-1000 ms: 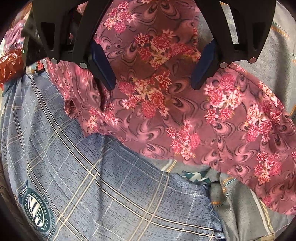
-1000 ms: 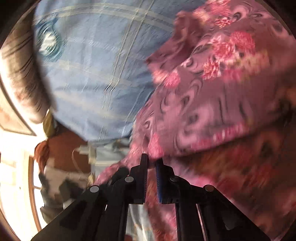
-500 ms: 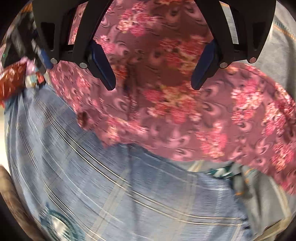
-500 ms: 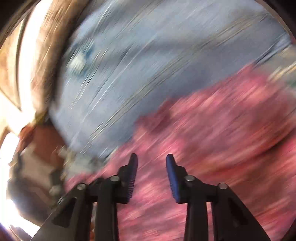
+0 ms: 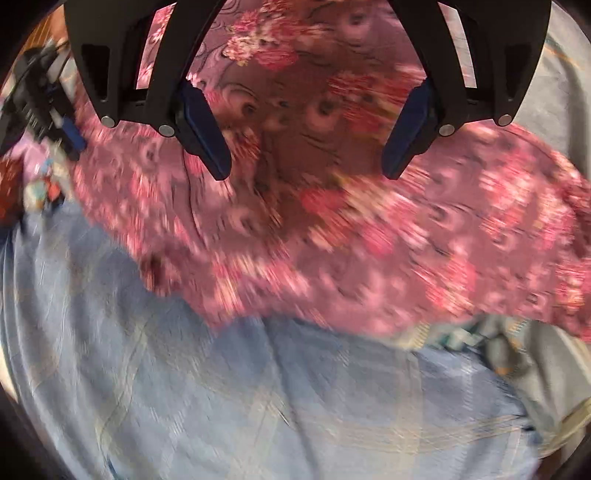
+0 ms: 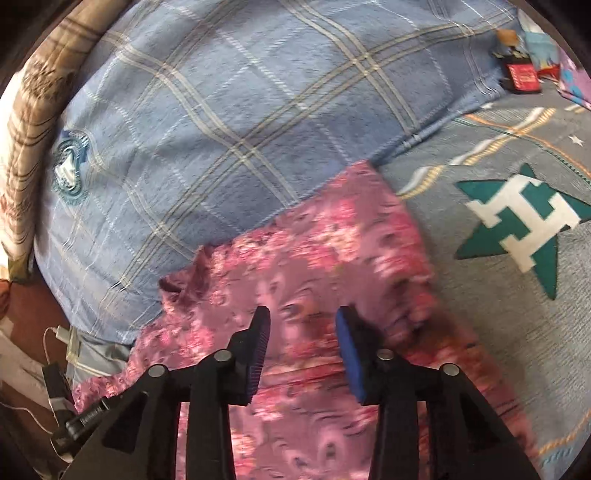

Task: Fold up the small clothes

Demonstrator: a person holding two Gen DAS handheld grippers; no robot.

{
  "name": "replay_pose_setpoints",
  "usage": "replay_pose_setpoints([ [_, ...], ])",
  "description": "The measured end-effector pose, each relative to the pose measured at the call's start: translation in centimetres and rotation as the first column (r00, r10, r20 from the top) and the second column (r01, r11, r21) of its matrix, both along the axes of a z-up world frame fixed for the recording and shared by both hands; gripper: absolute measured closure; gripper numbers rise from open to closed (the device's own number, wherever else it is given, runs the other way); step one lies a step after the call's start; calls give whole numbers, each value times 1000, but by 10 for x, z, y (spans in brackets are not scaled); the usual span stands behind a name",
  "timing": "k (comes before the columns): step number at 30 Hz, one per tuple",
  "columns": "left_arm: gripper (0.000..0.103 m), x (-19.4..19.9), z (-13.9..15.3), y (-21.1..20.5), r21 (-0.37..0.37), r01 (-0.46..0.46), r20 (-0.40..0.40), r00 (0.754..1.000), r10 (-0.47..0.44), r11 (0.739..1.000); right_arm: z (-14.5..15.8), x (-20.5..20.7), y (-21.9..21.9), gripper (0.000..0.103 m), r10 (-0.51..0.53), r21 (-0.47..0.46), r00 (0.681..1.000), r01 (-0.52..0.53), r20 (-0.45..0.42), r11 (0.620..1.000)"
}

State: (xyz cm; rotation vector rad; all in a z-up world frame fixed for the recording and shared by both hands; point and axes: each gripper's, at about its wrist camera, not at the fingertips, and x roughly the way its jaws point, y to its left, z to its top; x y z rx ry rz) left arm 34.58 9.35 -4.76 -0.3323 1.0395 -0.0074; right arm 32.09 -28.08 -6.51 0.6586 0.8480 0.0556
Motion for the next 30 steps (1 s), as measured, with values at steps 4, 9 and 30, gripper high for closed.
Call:
replay_pose_setpoints([
  [4,19,-12,31,66,-29,-161,47,986,162,987,7,7,38,63,83,6,997,-83,2,997],
  [9,19,-62,55,182,-138,-400,86,907,413,906,6,4,81,54,197,23,980,-197,-18,980],
  [30,33,-100,28,339,-552,-533,-5,771,636,641,-12,-4,113,47,301,-13,954,-301,-10,954],
])
